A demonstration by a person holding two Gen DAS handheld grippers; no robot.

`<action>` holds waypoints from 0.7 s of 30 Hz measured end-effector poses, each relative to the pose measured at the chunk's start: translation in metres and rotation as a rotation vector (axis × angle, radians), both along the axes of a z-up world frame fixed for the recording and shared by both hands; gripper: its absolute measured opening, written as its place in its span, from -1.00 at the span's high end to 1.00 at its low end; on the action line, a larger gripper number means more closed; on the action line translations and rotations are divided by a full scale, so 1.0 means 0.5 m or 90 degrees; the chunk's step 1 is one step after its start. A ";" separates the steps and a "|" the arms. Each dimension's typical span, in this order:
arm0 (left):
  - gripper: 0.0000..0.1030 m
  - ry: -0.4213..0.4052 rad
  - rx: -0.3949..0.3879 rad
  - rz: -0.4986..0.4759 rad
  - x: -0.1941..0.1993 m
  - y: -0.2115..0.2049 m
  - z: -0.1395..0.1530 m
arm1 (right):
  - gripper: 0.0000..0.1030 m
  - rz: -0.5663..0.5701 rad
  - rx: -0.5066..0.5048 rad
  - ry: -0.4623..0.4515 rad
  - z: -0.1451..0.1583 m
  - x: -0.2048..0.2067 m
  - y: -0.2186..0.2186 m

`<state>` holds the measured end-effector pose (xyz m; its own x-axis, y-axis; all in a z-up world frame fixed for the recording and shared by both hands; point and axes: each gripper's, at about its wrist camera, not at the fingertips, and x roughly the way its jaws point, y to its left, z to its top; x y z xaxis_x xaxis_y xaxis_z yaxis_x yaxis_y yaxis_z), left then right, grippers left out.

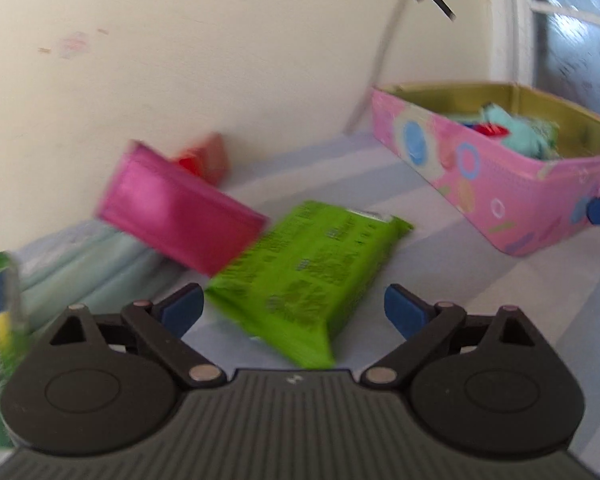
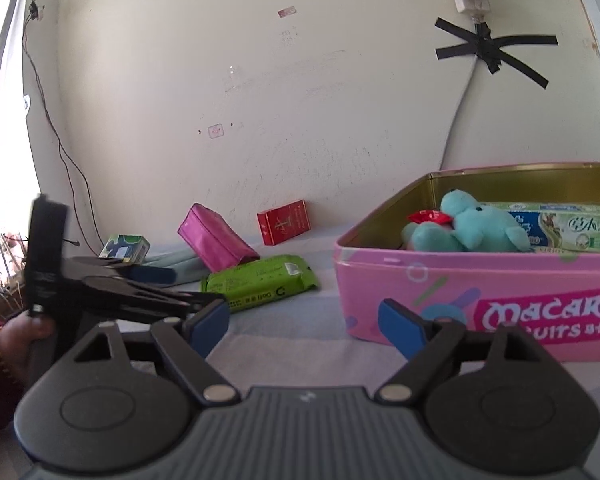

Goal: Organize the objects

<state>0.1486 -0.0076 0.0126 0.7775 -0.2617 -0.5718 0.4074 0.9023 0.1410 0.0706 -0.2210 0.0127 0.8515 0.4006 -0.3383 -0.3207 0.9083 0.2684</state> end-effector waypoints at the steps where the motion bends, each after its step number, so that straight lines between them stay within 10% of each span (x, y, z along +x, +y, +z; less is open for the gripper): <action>1: -0.91 0.006 0.005 -0.013 0.002 -0.006 -0.002 | -0.73 0.001 0.006 0.002 0.000 0.001 -0.002; 9: -0.21 -0.006 0.008 -0.037 -0.003 -0.021 -0.007 | -0.75 0.008 0.014 0.013 -0.002 0.008 -0.003; 21: -0.16 -0.004 0.004 -0.039 -0.176 0.072 -0.005 | -0.76 0.014 -0.011 0.012 0.000 0.004 0.012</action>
<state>0.0607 0.0285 0.0102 0.7637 -0.3052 -0.5688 0.4609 0.8748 0.1494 0.0725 -0.2151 0.0125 0.8358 0.4134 -0.3612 -0.3358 0.9055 0.2594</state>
